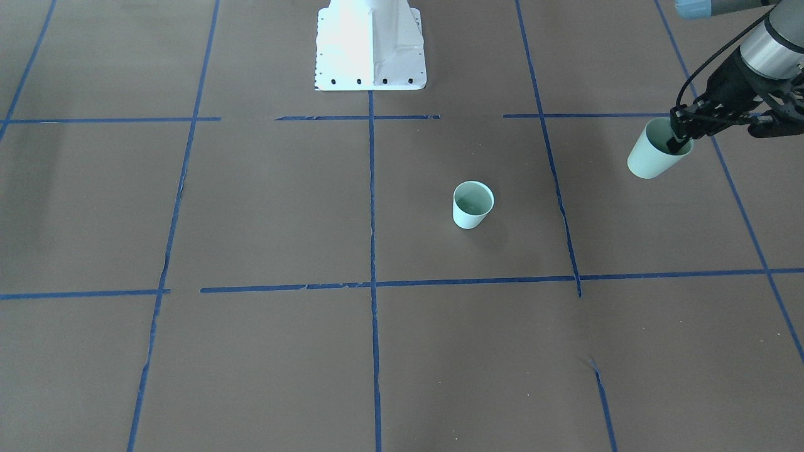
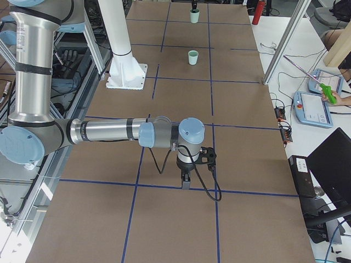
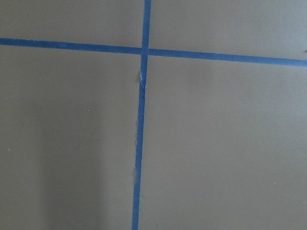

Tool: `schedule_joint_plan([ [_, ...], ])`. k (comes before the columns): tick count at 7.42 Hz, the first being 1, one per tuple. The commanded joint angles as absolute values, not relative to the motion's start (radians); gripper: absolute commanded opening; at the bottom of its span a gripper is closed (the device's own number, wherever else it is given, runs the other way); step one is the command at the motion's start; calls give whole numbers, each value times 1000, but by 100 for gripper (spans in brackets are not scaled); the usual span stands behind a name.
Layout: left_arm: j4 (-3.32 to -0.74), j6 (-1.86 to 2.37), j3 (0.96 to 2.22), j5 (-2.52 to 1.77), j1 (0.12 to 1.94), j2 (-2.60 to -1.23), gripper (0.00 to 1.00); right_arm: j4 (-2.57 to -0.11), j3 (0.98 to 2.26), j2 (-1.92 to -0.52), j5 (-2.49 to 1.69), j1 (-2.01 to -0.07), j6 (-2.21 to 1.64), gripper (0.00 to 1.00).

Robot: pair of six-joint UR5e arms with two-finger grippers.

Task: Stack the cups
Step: 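Lift the held cup and carry it over the other green cup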

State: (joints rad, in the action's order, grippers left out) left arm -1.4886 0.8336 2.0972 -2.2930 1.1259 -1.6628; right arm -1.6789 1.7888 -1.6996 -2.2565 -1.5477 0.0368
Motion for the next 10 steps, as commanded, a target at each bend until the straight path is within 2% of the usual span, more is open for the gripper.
schedule_joint_plan([
  [1, -1290, 904, 2105, -2293, 1105, -1848, 0, -1680, 1789, -1700, -2256, -1548, 37, 100],
  [4, -1316, 1185, 2005, -2284, 873, -2015, 0, -1678, 1789, -1700, -2256, -1548, 37, 100],
  [7, -1512, 1266, 1876, -2253, 832, -2023, 0, -1680, 1789, -1700, -2256, -1548, 37, 100],
  [10, -1540, 1282, 1829, -2252, 810, -2054, 0, -1678, 1789, -1700, -2256, -1548, 37, 100],
])
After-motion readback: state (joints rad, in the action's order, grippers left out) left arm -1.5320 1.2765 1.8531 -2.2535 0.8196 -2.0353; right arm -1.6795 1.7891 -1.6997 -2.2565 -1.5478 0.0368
